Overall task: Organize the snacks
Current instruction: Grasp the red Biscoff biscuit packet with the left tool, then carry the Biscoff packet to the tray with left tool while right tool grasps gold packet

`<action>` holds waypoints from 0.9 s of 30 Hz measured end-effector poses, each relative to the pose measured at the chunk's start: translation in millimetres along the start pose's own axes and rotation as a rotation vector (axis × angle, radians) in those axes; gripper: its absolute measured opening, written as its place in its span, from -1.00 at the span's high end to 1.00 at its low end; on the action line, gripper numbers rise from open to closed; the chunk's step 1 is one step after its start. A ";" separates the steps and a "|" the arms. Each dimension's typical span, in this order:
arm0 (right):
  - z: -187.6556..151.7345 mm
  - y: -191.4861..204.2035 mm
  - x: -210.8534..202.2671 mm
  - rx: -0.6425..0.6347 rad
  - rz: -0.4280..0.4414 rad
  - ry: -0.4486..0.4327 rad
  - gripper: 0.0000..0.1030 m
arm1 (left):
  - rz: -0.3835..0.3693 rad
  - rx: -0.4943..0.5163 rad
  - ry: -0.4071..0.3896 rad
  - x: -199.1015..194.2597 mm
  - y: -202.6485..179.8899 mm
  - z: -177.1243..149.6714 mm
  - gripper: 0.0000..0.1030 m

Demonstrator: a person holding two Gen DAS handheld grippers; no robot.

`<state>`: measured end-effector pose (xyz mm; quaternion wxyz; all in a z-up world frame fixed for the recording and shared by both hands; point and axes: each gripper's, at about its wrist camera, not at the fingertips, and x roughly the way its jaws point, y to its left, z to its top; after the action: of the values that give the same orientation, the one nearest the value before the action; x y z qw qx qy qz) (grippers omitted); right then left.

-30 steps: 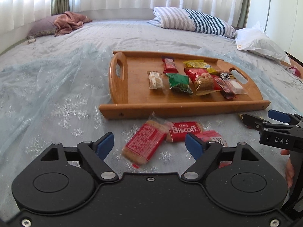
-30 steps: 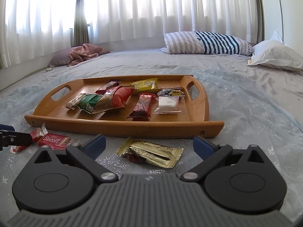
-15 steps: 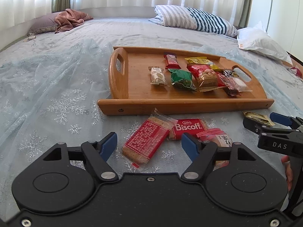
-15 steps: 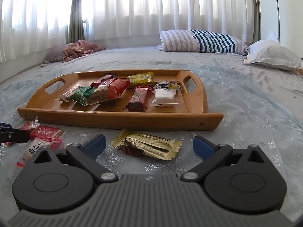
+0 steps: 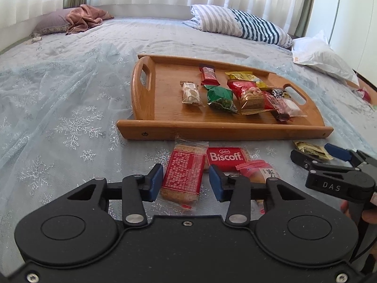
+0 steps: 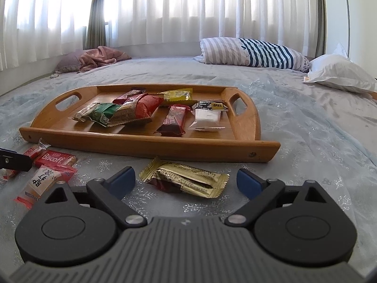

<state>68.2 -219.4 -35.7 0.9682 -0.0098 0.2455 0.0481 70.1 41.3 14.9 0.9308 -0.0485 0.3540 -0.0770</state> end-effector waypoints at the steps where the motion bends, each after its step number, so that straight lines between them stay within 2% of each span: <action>1: -0.1 0.2 -0.1 0.001 -0.001 -0.001 -0.88 | -0.007 -0.008 0.000 -0.6 0.4 0.6 0.22; 4: -0.7 0.9 -0.8 0.000 -0.003 -0.008 -0.77 | -0.023 -0.024 0.006 -2.5 0.4 1.3 0.35; 10: -1.6 0.7 -2.8 -0.004 0.009 -0.024 -0.50 | -0.058 -0.039 0.019 -5.9 -3.9 -0.4 0.37; 16: -2.8 2.8 -6.0 -0.028 0.034 -0.039 -0.33 | -0.023 -0.025 0.003 -3.1 -9.4 -0.6 0.36; 19: -2.4 5.0 -7.0 -0.043 0.036 -0.043 -0.28 | -0.003 -0.027 0.020 3.1 -10.8 -1.1 0.26; 24: 0.9 4.9 -10.7 -0.049 0.058 -0.043 -0.18 | 0.022 -0.019 0.022 4.5 -12.7 -1.2 0.39; 27: 5.6 3.6 -14.6 -0.045 0.077 -0.047 -0.17 | 0.017 -0.021 0.016 0.4 -12.1 1.9 0.39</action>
<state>57.8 -216.9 -23.8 0.9706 -0.0211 0.2216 0.0912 70.3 29.4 17.8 0.9280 -0.0549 0.3625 -0.0658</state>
